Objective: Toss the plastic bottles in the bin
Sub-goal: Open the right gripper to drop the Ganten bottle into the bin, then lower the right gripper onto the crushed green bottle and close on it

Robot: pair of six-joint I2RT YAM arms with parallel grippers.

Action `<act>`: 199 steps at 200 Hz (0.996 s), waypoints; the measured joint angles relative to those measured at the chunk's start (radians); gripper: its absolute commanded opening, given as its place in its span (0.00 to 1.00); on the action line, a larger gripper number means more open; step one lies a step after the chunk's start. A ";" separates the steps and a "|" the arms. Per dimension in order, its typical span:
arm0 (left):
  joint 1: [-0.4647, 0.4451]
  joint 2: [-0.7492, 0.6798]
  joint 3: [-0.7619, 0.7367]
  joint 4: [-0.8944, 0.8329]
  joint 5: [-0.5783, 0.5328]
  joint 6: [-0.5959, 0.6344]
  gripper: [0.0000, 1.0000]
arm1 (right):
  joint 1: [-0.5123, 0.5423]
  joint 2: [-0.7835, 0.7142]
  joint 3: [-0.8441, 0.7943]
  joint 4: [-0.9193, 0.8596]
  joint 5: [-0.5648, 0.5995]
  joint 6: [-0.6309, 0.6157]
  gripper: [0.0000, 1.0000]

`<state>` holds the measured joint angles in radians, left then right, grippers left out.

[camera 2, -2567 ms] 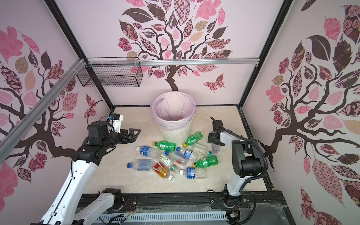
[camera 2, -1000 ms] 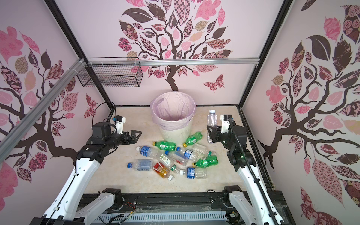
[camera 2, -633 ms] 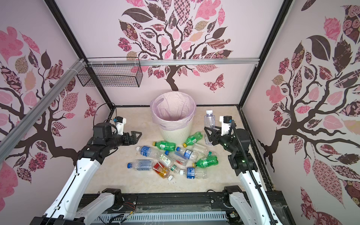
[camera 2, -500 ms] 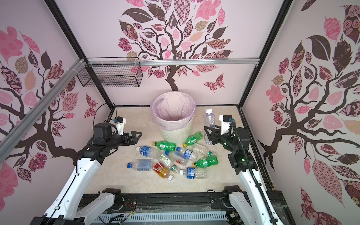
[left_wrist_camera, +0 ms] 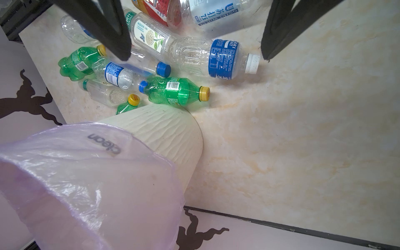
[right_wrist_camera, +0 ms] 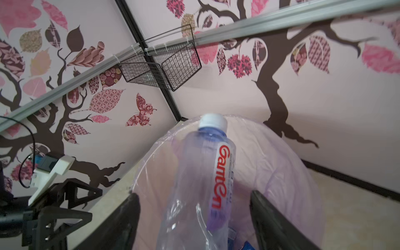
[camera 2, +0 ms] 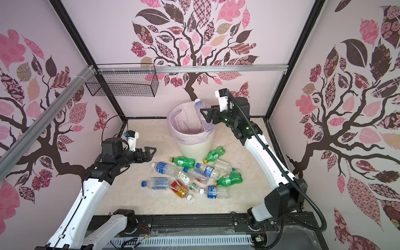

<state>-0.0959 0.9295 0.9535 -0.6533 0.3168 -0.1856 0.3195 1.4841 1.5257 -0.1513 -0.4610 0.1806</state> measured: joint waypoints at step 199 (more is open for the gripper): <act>0.000 0.026 0.000 -0.013 -0.001 -0.015 0.97 | -0.021 -0.368 -0.608 -0.312 0.365 0.146 0.82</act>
<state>-0.0959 0.9554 0.9535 -0.6666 0.3161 -0.2005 0.2989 1.1160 0.9176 -0.4637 -0.0956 0.3264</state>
